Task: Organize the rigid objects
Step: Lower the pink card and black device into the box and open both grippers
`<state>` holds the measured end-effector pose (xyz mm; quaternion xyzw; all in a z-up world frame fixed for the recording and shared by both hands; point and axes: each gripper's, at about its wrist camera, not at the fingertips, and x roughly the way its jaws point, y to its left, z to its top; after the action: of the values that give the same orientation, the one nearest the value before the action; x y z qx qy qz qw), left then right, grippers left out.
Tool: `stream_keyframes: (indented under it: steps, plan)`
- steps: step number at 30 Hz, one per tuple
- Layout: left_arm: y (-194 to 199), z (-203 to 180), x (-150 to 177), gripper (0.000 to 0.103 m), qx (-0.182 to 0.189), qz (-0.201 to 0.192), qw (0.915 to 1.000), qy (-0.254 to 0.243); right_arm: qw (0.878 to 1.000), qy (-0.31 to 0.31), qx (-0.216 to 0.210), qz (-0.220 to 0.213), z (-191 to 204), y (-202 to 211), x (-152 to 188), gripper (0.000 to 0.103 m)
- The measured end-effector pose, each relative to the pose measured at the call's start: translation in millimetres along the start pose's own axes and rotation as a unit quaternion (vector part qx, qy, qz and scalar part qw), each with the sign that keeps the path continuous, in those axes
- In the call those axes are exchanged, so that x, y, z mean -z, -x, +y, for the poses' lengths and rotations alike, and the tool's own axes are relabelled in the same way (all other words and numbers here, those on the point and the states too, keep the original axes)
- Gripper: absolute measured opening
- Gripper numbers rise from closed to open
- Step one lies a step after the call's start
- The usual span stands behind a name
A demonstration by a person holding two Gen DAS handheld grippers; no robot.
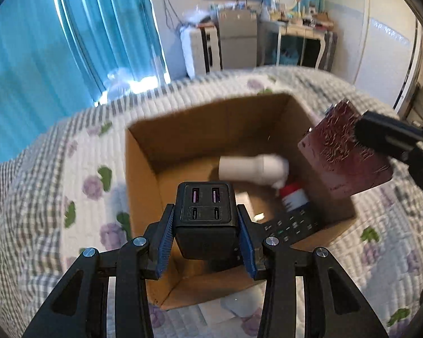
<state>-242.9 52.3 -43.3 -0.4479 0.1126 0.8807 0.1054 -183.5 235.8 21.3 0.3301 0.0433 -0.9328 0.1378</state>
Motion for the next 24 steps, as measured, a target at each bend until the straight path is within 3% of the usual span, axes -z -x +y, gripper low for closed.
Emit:
stream_keyframes:
  steps: [8, 12, 17, 24]
  plan:
    - [-33, 6, 11, 0.043, 0.009, 0.035, 0.9990, 0.024, 1.000, -0.007, -0.010, 0.024, -5, -31, 13, 0.009]
    - [-23, 11, 5, 0.053, 0.003, 0.011, 0.9993, 0.036, 0.999, -0.008, -0.007, 0.030, -7, -35, 16, 0.009]
    - [-3, 14, -3, 0.053, 0.001, -0.013, 0.9991, 0.041, 0.999, -0.010, -0.007, 0.030, -9, -35, 16, 0.009]
    - [21, 25, 10, 0.053, -0.013, -0.046, 0.9970, 0.061, 0.999, -0.013, -0.022, 0.033, 2, -35, 12, 0.009]
